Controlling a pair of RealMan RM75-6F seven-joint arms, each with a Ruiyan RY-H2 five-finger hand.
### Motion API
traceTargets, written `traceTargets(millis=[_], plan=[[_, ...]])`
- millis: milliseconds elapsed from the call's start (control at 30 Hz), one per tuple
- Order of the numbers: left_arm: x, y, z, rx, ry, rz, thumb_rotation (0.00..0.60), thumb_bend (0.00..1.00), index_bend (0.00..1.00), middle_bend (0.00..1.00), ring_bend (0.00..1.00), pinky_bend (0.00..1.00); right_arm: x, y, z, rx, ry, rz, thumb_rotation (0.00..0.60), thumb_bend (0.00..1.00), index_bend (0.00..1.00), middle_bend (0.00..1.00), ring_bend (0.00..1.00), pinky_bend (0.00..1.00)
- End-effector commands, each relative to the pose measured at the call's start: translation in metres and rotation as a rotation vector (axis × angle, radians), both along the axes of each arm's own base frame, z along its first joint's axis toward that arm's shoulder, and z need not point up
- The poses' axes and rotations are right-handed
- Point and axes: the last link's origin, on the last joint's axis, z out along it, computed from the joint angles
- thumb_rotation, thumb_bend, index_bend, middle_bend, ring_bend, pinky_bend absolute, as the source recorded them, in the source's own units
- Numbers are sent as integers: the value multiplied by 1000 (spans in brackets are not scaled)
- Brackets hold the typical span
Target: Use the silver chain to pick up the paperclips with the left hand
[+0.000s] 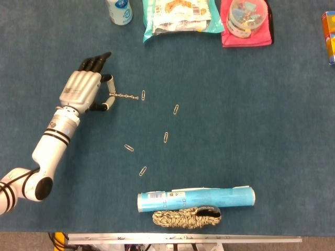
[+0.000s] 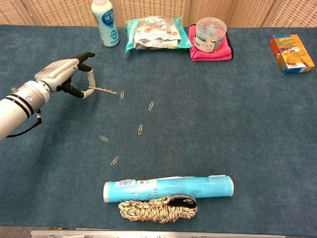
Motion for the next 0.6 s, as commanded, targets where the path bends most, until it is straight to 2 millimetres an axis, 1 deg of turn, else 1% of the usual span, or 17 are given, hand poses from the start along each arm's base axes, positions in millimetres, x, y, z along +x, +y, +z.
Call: traceTargets(millis=[33, 600], plan=[[0, 1, -3, -6, 1, 2, 600, 357, 587, 0, 0, 54, -1, 0, 1, -3, -1, -2, 600, 0, 0, 58, 31, 223], [6, 12, -14, -29, 23, -4, 600, 356, 587, 0, 0, 56, -4, 3, 1, -12, -7, -15, 600, 0, 0, 58, 31, 223]])
